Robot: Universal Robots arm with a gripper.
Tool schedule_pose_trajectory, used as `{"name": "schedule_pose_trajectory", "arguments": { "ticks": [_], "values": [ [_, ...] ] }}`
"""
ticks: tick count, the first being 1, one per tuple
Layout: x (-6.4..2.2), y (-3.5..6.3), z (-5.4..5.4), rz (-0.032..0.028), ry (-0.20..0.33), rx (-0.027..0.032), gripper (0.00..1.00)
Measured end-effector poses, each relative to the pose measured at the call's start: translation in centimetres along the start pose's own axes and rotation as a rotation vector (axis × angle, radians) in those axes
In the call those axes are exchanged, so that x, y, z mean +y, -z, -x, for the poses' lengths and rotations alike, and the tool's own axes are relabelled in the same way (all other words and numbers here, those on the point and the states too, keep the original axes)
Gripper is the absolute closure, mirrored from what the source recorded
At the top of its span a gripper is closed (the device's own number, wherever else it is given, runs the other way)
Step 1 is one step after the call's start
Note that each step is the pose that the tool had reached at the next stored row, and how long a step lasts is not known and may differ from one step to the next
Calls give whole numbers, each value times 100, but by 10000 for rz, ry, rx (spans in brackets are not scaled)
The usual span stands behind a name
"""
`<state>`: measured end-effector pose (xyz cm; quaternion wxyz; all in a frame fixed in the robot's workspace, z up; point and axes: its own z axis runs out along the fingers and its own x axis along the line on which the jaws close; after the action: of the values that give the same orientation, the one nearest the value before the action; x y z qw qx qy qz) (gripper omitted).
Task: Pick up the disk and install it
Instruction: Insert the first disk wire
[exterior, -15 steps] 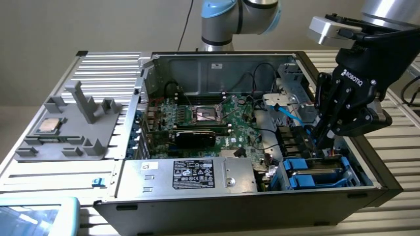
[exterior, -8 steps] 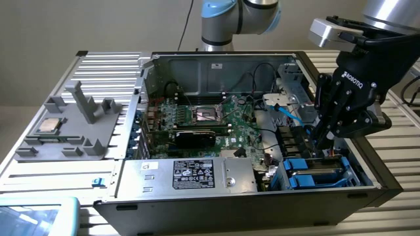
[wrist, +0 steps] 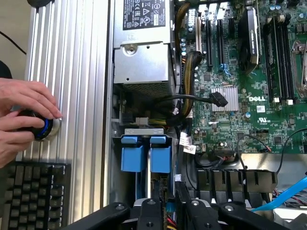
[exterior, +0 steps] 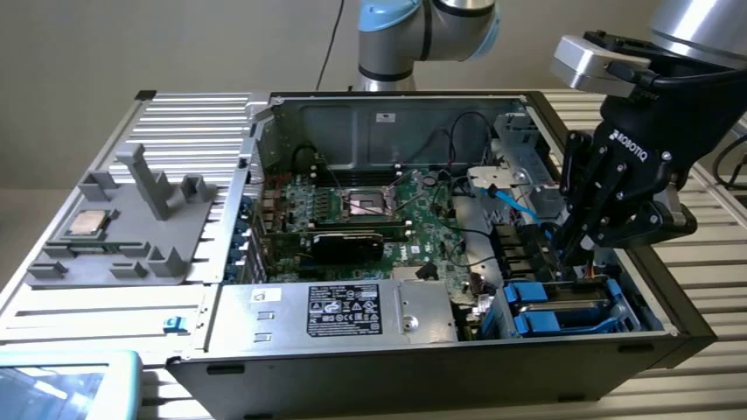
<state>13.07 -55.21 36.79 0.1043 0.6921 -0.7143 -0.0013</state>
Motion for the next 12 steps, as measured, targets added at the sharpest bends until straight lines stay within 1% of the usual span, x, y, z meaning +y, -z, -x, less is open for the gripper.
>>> {"name": "schedule_pose_trajectory", "arguments": {
  "ticks": [2,4,5,6,7,12],
  "values": [
    [0,-1,-1,1,4,-22,75],
    [0,-3,-2,1,5,-30,75],
    [0,-3,-3,2,5,-33,77],
    [0,-3,-3,4,5,-34,84],
    [0,-4,-4,4,6,-37,86],
    [0,-4,-4,7,7,-41,86]
  ]
}}
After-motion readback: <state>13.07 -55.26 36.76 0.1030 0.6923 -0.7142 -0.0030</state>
